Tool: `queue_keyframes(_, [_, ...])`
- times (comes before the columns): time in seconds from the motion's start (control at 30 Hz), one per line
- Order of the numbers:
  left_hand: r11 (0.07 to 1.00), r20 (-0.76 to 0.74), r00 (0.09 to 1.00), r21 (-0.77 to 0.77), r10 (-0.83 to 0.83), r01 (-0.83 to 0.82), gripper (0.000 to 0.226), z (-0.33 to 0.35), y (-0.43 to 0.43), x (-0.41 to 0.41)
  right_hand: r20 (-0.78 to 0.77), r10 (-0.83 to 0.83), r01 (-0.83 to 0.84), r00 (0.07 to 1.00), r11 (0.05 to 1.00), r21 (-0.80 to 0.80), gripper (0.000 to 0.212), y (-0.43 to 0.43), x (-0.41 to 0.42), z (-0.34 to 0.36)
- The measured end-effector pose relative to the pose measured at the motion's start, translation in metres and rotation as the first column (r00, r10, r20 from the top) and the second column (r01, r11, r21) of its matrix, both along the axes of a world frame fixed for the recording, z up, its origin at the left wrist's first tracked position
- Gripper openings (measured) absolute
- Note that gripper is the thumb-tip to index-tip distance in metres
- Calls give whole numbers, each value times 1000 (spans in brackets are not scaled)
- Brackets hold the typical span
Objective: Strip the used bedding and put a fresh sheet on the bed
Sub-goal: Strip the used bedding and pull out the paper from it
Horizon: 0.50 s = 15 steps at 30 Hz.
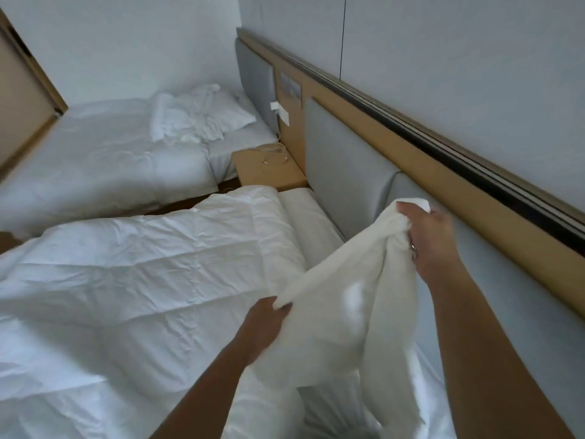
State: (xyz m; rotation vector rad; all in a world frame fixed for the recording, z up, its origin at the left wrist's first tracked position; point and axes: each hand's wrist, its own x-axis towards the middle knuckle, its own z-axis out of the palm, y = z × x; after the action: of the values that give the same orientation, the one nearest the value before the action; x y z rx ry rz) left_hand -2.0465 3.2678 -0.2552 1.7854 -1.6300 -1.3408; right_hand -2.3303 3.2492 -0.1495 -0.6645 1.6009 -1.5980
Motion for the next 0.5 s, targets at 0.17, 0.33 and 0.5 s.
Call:
queue_keyframes(0.17, [960,-464,855,254,230,-120,23,78,-5,-17,16,-37,38,999,999,-30,22,6,-1,-13])
queue_keyframes(0.33, [938,-701,639,334,315,-96,31,151,-20,-61,-475,300,-369,827,928,-57,51,50,34,1])
queue_keyframes(0.5, [951,-860,413,306,300,-54,32,203,-50,-73,-615,712,-666,340,644,377,73,86,74,9])
